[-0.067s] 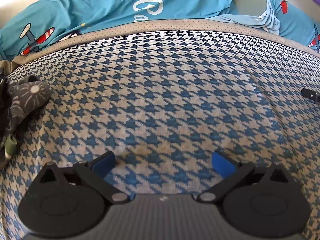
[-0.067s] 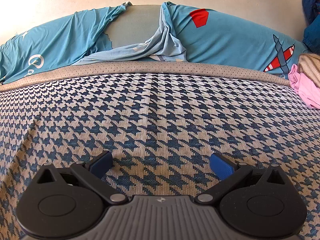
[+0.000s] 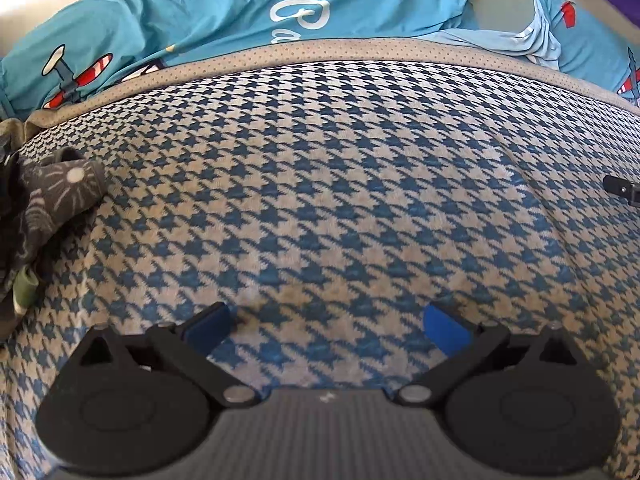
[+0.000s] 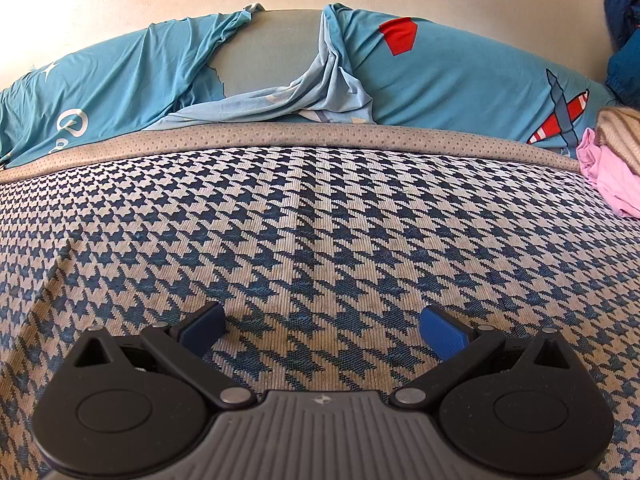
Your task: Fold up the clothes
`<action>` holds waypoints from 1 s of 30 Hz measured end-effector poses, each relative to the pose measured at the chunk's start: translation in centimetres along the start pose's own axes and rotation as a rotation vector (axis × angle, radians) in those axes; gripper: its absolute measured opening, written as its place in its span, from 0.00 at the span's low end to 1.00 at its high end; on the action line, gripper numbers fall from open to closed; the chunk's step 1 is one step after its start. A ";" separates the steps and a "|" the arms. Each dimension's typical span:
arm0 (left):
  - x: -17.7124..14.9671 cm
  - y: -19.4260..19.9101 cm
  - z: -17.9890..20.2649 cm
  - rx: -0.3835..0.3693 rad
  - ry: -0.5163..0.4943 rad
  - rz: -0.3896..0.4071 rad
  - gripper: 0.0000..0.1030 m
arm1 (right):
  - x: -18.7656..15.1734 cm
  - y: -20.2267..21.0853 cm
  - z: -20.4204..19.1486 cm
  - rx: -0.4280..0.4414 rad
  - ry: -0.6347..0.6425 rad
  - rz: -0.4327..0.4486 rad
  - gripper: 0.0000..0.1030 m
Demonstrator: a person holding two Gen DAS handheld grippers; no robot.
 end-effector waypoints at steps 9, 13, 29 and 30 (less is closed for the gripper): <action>0.0 5.5 -5.2 0.159 0.119 0.176 1.00 | 0.0 0.0 0.1 0.000 0.000 0.000 1.00; 1.5 7.8 -6.7 0.212 0.220 0.204 1.00 | 0.0 0.0 0.1 0.000 0.000 0.000 1.00; 3.3 9.0 -9.9 0.250 0.299 0.263 1.00 | 0.0 0.0 0.0 0.000 0.000 0.000 1.00; 3.4 9.1 -9.8 0.252 0.301 0.268 1.00 | 0.0 0.0 0.0 0.000 0.000 0.000 1.00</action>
Point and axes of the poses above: each gripper's, at about its wrist camera, not at the fingertips, and y roughly against the way its jaws point, z to its right, x to its top, the point moved 9 cm from there along -y, roughly the way its jaws point, and after that the axes turned 4 degrees about y, right-handed, at the moved point
